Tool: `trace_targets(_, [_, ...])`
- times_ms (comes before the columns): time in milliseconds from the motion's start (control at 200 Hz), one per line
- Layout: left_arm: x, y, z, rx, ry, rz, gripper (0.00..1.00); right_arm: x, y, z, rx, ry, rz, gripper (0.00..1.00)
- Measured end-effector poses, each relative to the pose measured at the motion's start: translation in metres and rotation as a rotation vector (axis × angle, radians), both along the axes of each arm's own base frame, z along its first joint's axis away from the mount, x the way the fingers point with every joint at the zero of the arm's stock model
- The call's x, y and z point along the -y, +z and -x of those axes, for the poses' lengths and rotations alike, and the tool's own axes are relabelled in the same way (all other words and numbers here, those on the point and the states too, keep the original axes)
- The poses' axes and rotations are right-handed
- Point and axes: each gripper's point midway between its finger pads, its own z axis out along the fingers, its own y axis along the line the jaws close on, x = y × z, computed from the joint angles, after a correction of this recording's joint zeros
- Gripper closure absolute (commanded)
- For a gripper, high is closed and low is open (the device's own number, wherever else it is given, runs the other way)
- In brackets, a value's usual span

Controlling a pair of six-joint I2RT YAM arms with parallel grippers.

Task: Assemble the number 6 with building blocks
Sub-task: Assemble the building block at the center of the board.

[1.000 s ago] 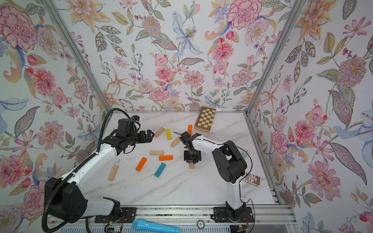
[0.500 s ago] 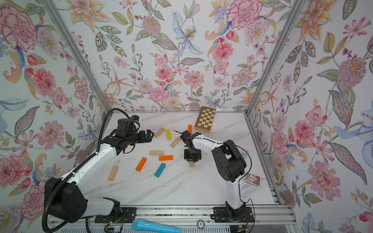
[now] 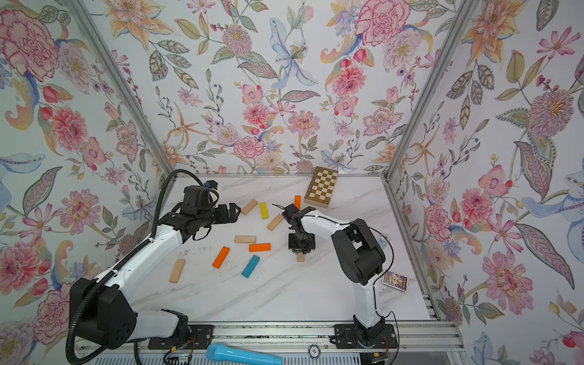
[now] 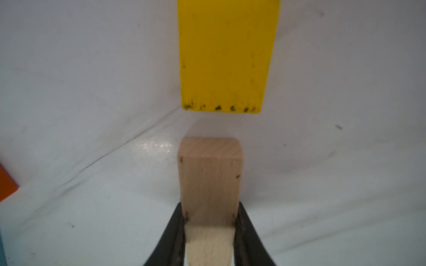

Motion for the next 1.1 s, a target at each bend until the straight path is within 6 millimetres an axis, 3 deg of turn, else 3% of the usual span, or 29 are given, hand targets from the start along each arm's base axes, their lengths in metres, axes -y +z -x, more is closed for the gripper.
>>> trace_targets(290, [0.000,0.001,-0.001,0.004,0.001,0.002,0.01,0.001,0.000,-0.001,-0.003,-0.004,-0.003,0.71])
trace_targets(525, [-0.001,0.003,0.000,0.011,-0.002,0.003,0.01,-0.001,0.000,-0.001,-0.007,0.001,-0.010,0.55])
trace_targets(886, [-0.004,0.005,0.000,0.017,0.002,0.002,0.01,0.008,0.002,-0.008,0.037,0.019,0.034,0.45])
trace_targets(1096, [-0.005,0.008,0.002,0.028,-0.002,0.002,0.01,0.017,0.020,0.012,0.122,0.055,0.060,0.43])
